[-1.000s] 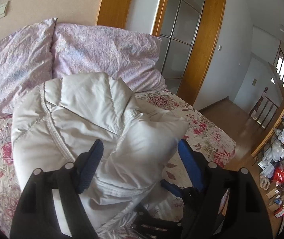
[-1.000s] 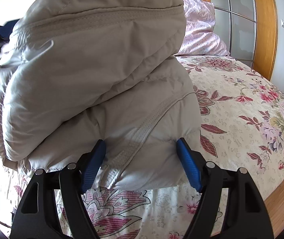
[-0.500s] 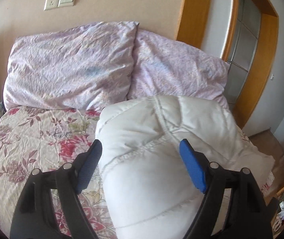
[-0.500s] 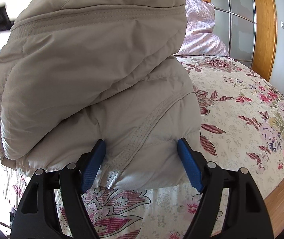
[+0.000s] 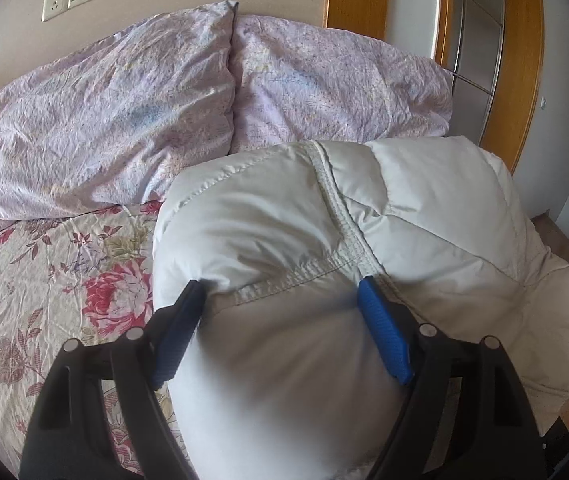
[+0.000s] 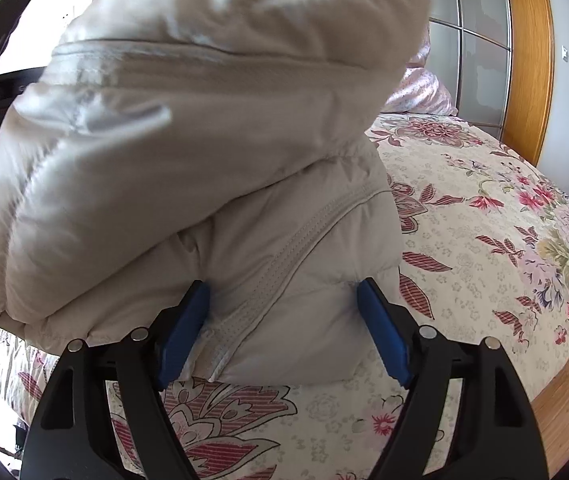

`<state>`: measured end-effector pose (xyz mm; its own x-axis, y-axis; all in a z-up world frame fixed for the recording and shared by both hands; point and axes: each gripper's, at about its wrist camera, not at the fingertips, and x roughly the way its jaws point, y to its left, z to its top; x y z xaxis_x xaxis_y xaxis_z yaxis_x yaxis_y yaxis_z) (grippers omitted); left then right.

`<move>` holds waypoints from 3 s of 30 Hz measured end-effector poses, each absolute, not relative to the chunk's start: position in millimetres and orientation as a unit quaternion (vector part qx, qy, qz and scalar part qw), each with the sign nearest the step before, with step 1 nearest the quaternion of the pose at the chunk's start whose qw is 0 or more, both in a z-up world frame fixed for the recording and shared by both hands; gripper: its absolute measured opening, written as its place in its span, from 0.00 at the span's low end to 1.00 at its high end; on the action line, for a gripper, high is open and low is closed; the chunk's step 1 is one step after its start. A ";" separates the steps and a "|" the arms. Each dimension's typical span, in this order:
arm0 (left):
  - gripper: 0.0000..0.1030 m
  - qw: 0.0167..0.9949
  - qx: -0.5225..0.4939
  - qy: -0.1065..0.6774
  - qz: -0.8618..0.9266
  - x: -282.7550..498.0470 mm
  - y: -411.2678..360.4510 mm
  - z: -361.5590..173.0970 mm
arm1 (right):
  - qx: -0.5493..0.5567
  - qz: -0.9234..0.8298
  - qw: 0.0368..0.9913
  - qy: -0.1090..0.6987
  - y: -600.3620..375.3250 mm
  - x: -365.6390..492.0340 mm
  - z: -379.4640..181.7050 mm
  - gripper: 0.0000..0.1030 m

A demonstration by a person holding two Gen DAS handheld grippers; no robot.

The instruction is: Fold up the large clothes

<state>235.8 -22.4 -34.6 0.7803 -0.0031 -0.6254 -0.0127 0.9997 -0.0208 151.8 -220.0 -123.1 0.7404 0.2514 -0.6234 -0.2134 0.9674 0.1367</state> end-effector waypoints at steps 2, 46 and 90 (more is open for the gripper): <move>0.77 0.943 -0.005 0.332 0.001 239.4 -27.4 -37.3 | 0.027 0.124 0.933 0.338 -220.2 152.8 -123.4 0.77; 0.89 0.950 -0.038 0.310 0.024 248.6 16.3 -34.3 | 0.030 0.133 0.933 0.334 -201.3 317.2 -16.7 0.55; 0.98 0.932 -0.002 0.361 0.037 290.5 -10.5 -75.9 | 0.063 0.126 0.903 0.405 -212.8 363.1 -103.3 0.58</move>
<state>290.5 -10.5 -75.9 0.7373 0.0671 -0.6722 -0.0704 0.9973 0.0224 363.1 -212.8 -103.3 0.6404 0.2782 -0.7159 -0.1765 0.9605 0.2153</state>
